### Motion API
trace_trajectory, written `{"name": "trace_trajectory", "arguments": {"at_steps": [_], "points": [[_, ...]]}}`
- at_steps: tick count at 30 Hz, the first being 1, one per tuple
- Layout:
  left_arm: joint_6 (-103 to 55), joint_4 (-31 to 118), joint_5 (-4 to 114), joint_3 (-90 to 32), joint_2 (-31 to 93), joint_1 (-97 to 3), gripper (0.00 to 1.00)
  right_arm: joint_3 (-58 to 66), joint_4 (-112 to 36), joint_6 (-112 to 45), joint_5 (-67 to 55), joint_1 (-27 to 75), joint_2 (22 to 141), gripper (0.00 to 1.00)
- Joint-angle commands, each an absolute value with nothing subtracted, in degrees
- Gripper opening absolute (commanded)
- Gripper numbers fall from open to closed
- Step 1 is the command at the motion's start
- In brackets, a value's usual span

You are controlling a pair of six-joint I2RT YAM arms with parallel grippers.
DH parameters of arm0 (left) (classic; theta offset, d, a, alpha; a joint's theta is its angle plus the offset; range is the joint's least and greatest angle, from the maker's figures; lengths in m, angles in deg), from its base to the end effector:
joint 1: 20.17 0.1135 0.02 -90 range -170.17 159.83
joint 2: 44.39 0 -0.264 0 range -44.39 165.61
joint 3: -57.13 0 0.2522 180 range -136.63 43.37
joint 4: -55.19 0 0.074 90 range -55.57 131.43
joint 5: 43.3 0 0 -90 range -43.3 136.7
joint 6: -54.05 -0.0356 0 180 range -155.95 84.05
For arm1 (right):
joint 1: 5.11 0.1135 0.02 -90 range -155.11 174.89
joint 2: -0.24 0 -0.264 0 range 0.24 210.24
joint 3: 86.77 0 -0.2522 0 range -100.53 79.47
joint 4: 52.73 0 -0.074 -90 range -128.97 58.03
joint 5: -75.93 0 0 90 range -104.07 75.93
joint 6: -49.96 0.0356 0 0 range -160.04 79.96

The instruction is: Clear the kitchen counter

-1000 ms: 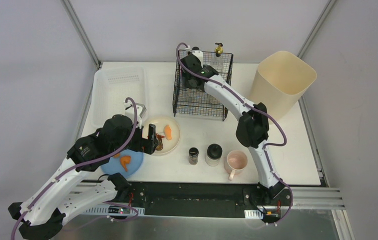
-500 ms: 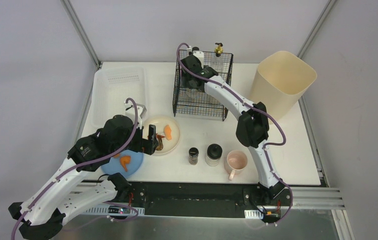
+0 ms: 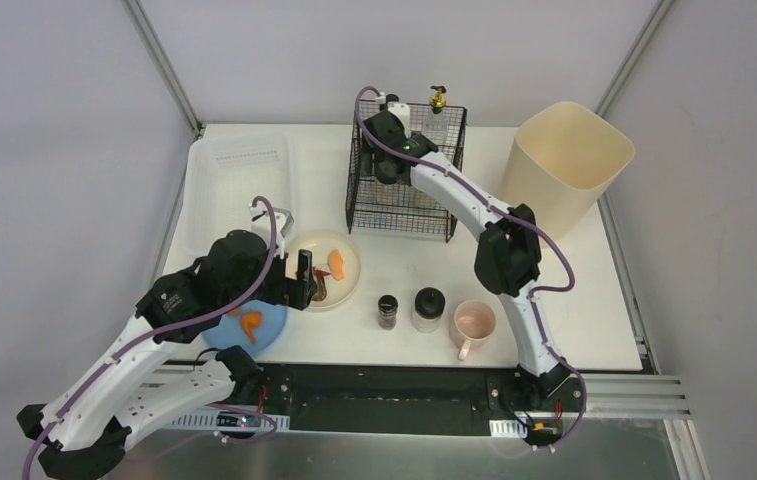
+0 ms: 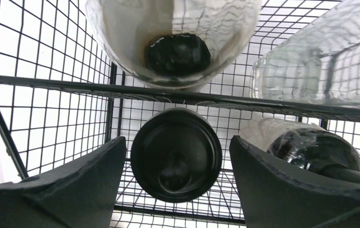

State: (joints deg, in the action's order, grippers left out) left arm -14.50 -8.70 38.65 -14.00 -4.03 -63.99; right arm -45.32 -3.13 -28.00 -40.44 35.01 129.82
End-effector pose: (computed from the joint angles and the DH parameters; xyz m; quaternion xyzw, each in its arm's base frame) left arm 0.0951 -0.0844 0.3538 0.1374 0.8670 -0.2042 0.4333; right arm 0.4061 0.3215 0.2873 -0.1222 0.8813 -0.0074 0.4563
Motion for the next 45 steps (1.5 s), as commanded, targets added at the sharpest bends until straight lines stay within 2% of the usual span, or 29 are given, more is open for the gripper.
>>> {"name": "trace_trajectory", "arguments": {"at_steps": [1, 12, 17, 20, 28, 38, 45], "points": [[-15.2, -9.9, 38.5, -14.7, -3.9, -63.9, 1.0, -42.7, -3.1, -27.9, -41.3, 35.6, 121.9, 0.83], [-15.6, -9.8, 38.0, -15.8, -3.3, -63.9, 1.0, -29.3, -4.7, -30.6, -43.5, 38.6, 105.2, 0.87], [-15.6, -9.8, 37.2, -16.3, -2.6, -63.9, 0.99, -21.8, -0.4, -27.1, -39.9, 39.1, 96.8, 0.87], [-15.7, -9.8, 36.7, -16.5, -2.1, -63.9, 1.0, -16.4, 1.8, -25.0, -37.1, 39.8, 92.4, 0.9], [-15.4, -9.2, 36.7, -17.0, -0.6, -63.9, 1.0, -0.4, 3.5, -21.6, -35.7, 43.8, 81.4, 0.92], [-14.1, -7.8, 37.4, -16.8, 0.3, -63.9, 1.0, 14.9, 4.8, -13.0, -34.8, 48.8, 71.0, 0.93], [-13.4, -7.1, 38.1, -16.8, 0.8, -63.9, 1.0, 21.4, 3.4, -9.0, -33.7, 51.7, 68.4, 0.93]]}}
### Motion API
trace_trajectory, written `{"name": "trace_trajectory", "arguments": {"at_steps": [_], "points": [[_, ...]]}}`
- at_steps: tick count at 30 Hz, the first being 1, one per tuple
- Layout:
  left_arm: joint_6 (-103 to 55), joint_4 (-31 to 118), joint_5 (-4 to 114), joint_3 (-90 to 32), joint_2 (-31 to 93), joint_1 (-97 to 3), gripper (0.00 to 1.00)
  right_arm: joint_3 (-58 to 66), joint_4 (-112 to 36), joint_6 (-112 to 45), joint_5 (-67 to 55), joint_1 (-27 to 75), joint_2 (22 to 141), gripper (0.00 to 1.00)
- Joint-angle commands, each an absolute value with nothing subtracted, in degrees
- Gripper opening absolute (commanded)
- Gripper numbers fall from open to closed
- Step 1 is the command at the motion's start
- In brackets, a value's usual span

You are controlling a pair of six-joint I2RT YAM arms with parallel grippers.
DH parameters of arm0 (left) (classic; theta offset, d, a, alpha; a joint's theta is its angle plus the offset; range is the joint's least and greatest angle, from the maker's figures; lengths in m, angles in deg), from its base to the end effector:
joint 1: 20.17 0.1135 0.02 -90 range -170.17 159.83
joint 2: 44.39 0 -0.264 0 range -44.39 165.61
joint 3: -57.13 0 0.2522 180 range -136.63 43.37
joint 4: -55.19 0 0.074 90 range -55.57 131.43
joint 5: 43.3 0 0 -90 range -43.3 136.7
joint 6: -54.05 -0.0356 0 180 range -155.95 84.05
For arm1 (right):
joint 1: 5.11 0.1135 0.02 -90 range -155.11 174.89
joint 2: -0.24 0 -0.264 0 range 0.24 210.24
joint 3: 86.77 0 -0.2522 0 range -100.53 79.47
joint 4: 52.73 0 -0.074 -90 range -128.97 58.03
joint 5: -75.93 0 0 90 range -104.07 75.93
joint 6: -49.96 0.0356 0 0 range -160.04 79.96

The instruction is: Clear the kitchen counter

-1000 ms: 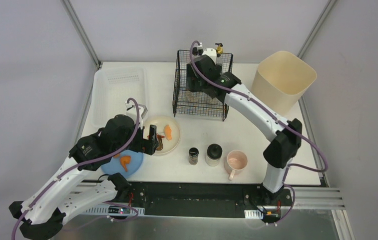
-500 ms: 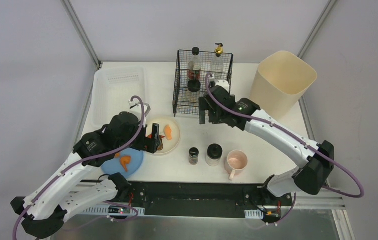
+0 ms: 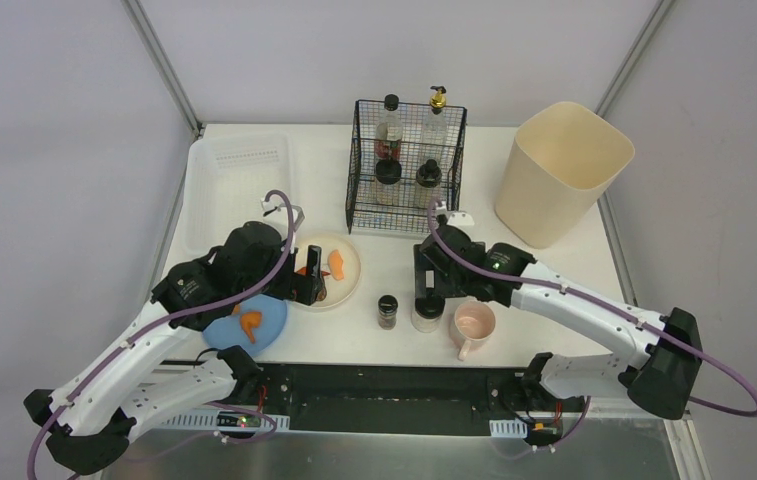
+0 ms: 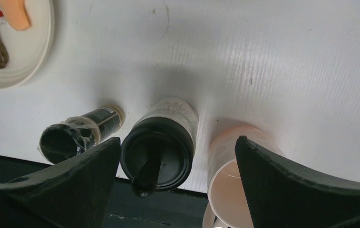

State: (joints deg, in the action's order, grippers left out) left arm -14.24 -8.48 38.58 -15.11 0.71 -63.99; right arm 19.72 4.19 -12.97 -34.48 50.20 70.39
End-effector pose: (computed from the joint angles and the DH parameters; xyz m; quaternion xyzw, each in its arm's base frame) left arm 0.1087 -0.0974 0.3505 0.1396 0.8804 -0.1897 0.4116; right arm 0.1502 0.1951 0.2902 -0.1743 0.9201 0.0760 0.3424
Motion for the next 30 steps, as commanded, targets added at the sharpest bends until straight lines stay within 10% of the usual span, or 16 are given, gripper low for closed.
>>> {"name": "trace_trajectory", "arguments": {"at_steps": [1, 30], "points": [[-13.3, -7.1, 38.2, -16.7, 0.7, -63.9, 1.0, 21.7, 3.2, -8.8, -33.7, 52.1, 68.2, 0.94], [-13.8, -7.1, 39.2, -15.8, 0.2, -63.9, 1.0, 19.1, 4.1, -7.9, -35.4, 57.1, 79.3, 0.91]]}}
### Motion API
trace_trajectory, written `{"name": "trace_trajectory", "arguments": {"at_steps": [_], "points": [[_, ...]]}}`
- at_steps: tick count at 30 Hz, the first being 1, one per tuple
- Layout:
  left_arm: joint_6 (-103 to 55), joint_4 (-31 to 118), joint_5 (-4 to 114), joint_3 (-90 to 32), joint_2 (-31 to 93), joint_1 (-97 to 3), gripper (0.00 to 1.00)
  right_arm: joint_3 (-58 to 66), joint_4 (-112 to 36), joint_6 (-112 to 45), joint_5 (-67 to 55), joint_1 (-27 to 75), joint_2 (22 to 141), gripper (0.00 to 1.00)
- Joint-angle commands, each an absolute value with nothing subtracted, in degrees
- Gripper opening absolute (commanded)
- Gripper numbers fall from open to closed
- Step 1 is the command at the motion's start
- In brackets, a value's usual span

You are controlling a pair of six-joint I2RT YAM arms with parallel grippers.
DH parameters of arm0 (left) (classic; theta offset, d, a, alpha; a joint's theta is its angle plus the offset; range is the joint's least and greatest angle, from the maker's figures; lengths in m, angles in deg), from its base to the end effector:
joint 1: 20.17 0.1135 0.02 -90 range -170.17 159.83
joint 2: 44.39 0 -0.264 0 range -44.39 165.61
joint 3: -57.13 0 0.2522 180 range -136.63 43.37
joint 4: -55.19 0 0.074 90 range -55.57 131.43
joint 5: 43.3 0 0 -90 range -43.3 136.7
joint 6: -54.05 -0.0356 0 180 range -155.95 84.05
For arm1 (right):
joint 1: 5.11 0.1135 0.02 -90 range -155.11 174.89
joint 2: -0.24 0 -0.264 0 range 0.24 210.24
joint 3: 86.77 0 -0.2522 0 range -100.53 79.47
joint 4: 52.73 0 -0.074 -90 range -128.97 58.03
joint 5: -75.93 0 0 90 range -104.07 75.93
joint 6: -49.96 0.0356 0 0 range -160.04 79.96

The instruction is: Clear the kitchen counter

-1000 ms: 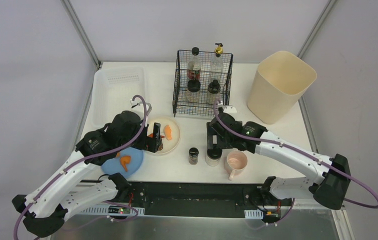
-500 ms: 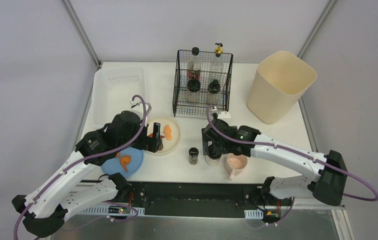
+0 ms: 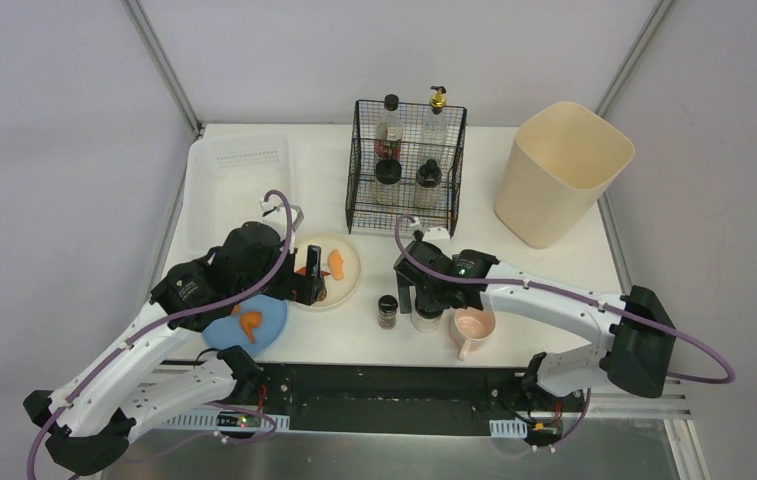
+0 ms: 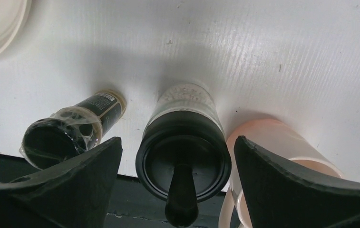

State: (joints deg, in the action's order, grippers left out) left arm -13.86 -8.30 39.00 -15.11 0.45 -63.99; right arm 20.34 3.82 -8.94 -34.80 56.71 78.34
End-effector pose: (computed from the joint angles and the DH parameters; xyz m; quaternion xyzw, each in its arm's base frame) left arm 0.1079 -0.0970 0.3513 0.1377 0.8791 -0.1958 0.4121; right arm 0.1374 0.2298 0.2544 -0.2104 0.9315 0.0538 0.2918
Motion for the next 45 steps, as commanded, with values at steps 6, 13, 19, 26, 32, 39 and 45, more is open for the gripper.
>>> {"name": "trace_trajectory", "arguments": {"at_steps": [6, 13, 19, 26, 32, 39, 45], "points": [[-13.7, -7.0, 39.1, -15.2, 0.0, -63.9, 0.99, 20.8, 2.6, -7.0, -34.4, 57.1, 79.9, 0.86], [-13.5, -7.1, 39.2, -14.8, -0.2, -63.9, 0.99, 22.2, 1.8, -6.6, -33.8, 57.1, 81.3, 0.82], [-13.4, -7.0, 39.4, -14.9, -0.3, -63.9, 1.0, 23.6, 0.9, -5.7, -33.2, 57.1, 81.2, 0.74], [-13.2, -7.1, 39.5, -14.9, -0.1, -63.9, 0.99, 22.5, 1.2, -5.6, -34.2, 57.0, 79.8, 0.52], [-13.2, -7.0, 39.7, -15.0, -0.3, -63.9, 1.0, 16.8, 4.8, -7.5, -37.6, 57.1, 78.8, 0.46], [-13.4, -7.1, 39.7, -14.8, -0.8, -63.9, 1.0, 6.7, 8.9, -13.5, -43.5, 56.3, 76.8, 0.46], [-13.5, -7.1, 40.0, -14.9, -1.0, -63.9, 1.0, -0.7, 8.7, -18.8, -41.5, 50.0, 77.5, 0.44]]}}
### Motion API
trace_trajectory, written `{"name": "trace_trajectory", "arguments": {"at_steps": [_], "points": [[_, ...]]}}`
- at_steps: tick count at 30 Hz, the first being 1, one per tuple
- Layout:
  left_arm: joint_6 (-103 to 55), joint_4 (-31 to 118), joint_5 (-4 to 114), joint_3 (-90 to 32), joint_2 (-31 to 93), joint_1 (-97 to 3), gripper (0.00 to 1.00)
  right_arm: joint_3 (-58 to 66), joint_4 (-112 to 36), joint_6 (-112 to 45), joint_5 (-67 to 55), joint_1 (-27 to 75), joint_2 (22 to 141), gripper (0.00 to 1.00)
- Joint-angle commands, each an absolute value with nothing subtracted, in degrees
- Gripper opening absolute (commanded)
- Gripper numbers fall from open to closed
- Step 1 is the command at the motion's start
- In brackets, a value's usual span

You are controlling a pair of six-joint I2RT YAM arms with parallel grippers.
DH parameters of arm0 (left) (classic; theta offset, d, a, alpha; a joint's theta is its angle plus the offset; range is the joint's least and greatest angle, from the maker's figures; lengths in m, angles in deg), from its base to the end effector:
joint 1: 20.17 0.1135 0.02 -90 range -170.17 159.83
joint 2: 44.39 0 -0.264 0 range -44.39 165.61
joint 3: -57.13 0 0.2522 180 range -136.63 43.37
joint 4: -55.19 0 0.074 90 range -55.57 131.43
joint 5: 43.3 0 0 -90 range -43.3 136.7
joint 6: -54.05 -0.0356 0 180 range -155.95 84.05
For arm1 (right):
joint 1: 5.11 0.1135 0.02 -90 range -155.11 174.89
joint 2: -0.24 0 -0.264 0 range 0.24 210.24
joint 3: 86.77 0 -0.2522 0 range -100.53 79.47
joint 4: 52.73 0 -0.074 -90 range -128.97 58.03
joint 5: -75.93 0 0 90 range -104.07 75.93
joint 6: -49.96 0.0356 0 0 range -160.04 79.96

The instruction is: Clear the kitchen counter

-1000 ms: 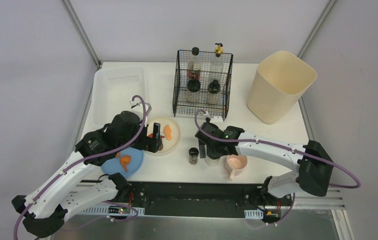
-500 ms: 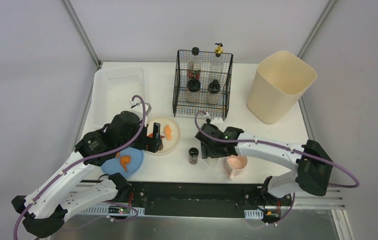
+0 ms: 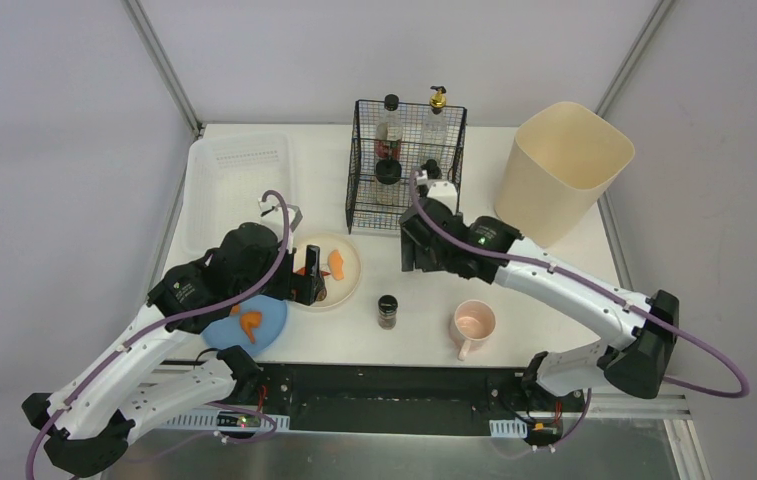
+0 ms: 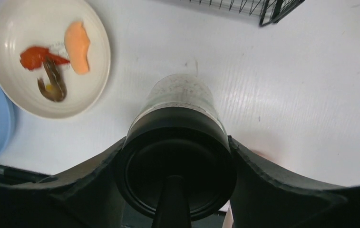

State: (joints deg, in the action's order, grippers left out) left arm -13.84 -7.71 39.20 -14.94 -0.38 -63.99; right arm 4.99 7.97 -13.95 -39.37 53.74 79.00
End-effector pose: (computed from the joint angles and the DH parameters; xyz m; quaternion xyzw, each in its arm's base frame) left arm 0.1060 -0.0952 0.3531 0.1368 0.8743 -0.2027 0.4192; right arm 0.1598 0.2350 0.3312 -0.1898 0.9035 0.0663 0.3784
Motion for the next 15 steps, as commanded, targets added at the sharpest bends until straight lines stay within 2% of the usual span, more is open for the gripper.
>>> {"name": "trace_trajectory", "arguments": {"at_steps": [1, 15], "points": [[-13.5, -7.1, 40.0, -14.9, -1.1, -63.9, 1.0, -2.3, 8.6, -19.8, -41.4, 49.0, 78.1, 0.44], [-13.9, -7.1, 39.8, -14.5, -1.7, -63.9, 0.99, -17.8, 5.3, -26.6, -38.4, 36.8, 92.9, 0.42]]}}
